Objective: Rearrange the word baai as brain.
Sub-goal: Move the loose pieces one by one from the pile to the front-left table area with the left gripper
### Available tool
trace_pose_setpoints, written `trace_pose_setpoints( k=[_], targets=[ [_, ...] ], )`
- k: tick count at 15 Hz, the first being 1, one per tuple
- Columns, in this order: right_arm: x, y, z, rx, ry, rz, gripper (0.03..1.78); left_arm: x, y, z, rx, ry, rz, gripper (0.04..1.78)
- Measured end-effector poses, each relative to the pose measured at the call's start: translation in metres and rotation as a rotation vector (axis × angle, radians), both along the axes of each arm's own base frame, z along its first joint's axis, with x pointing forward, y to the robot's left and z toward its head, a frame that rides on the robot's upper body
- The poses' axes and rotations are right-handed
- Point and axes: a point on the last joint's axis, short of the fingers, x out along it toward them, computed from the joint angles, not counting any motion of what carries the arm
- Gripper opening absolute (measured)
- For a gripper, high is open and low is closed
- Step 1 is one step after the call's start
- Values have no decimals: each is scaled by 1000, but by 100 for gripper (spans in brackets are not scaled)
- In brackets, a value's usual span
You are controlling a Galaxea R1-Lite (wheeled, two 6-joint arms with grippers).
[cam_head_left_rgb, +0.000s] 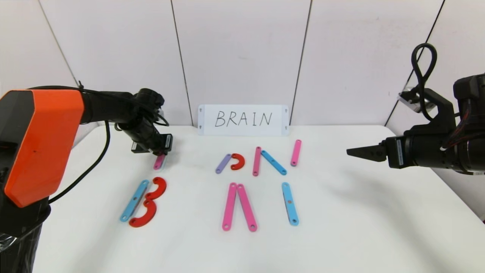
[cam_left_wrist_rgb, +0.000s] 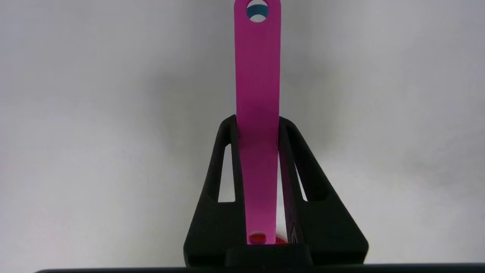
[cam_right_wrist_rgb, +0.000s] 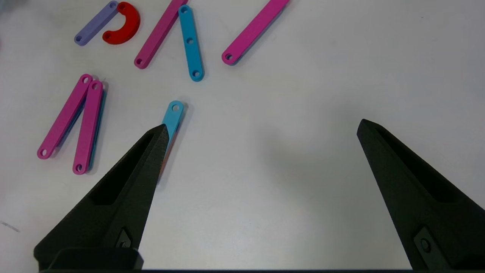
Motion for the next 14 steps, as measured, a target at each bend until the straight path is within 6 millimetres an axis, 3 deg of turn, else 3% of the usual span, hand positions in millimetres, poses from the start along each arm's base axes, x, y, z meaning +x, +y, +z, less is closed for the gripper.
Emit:
trace_pose_setpoints(
  k=[5,7,14],
  targets=[
    [0,0,0,0,-1,-1,174,-39,-37,43,-55,30,4,31],
    [0,0,1,1,-10,-1,174,-55,-48,52,-76,67,23,31],
    [-2,0,0,1,-10,0,174,-97,-66,32,-68,170,11,31]
  ],
)
